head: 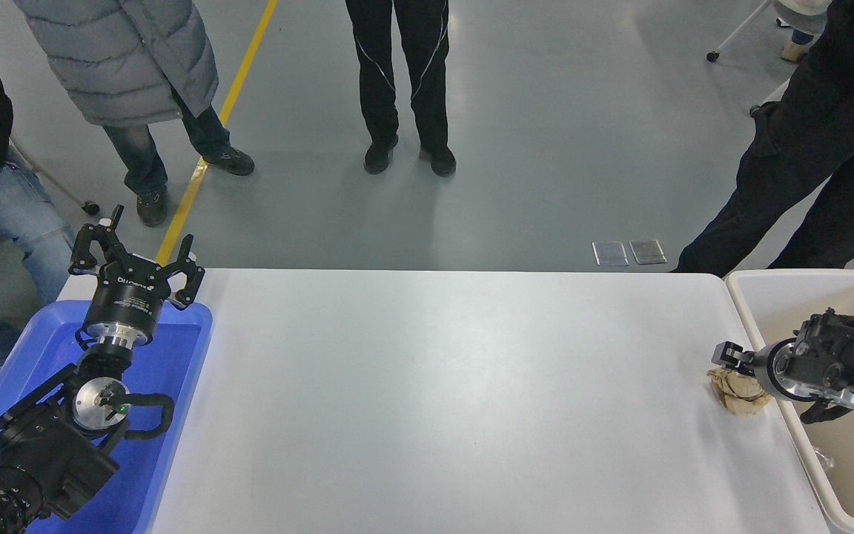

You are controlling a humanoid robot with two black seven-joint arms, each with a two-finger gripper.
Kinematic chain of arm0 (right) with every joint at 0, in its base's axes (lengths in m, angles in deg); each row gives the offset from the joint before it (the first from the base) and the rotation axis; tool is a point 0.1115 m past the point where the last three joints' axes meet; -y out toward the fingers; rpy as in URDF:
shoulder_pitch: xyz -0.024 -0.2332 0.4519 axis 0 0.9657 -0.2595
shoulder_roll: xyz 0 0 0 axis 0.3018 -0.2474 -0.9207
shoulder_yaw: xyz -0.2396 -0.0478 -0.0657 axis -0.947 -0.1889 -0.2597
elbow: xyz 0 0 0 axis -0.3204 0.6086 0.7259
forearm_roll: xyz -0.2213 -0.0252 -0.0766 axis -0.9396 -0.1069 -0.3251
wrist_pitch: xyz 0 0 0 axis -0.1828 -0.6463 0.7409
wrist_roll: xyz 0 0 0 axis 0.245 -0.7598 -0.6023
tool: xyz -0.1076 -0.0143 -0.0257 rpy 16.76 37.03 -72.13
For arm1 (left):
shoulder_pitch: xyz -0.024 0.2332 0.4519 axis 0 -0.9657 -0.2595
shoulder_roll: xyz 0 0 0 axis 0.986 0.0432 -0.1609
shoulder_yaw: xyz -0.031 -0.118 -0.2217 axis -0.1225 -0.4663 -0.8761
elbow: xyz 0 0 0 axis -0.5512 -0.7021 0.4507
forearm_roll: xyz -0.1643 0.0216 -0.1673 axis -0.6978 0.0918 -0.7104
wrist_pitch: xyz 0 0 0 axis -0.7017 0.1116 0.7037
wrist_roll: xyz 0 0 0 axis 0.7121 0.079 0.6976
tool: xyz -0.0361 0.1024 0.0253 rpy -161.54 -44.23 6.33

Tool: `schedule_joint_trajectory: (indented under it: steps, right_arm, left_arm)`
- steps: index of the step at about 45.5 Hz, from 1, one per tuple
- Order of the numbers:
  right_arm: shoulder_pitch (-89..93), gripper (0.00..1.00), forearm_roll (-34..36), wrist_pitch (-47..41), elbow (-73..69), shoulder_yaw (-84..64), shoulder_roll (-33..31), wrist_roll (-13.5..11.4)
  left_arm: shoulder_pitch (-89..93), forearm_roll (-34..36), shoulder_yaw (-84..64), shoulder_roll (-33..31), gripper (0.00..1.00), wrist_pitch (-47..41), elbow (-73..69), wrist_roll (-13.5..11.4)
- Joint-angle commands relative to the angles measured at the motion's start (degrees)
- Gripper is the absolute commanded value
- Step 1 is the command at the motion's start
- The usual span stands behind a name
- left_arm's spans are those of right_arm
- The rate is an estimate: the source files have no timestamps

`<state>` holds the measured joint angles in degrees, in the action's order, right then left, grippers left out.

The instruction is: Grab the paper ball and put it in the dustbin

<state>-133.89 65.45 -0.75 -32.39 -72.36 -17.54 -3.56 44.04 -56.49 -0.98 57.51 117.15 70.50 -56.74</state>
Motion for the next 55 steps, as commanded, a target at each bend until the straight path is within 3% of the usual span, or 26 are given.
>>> schedule_joint_trajectory:
  steps: [1,21,30,39,41,43,46,55]
  right_arm:
    - [1.51,0.8,0.0,0.72,1.24,0.06,1.21,-0.04]
    - [2.83,0.74,0.08,2.56,1.59,0.14,1.82,-0.04]
    - [3.27,0.57,0.26,2.47,1.42,0.14,1.82,-0.04]
    - [4.24,0.56,4.38,2.56,0.98,1.9,1.82,-0.04]
    - [4.33,0.51,6.75,2.56,0.72,2.25,1.82,-0.04]
    - [4.41,0.39,8.78,2.56,0.37,2.34,1.74,0.04]
    - [4.41,0.0,11.68,2.04,-1.12,2.34,1.56,-0.04]
    - [3.27,0.0,15.2,2.65,-3.77,2.34,-0.11,0.13]
  left_arm:
    - [0.0,0.03,0.0,0.0,0.98,0.0,0.04,0.0]
    - [0.0,0.03,0.08,0.0,0.98,0.0,-0.04,0.0]
    - [0.0,0.03,0.0,0.0,0.98,0.0,-0.04,0.0]
    - [0.0,0.03,0.0,0.0,0.98,0.0,-0.04,0.0]
    - [0.0,0.03,0.08,0.0,0.98,0.0,-0.04,0.0]
    - [0.0,0.03,0.0,0.0,0.98,0.0,-0.04,0.0]
    - [0.0,0.03,0.08,0.0,0.98,0.0,-0.04,0.0]
    - [0.0,0.03,0.0,0.0,0.98,0.0,-0.04,0.0]
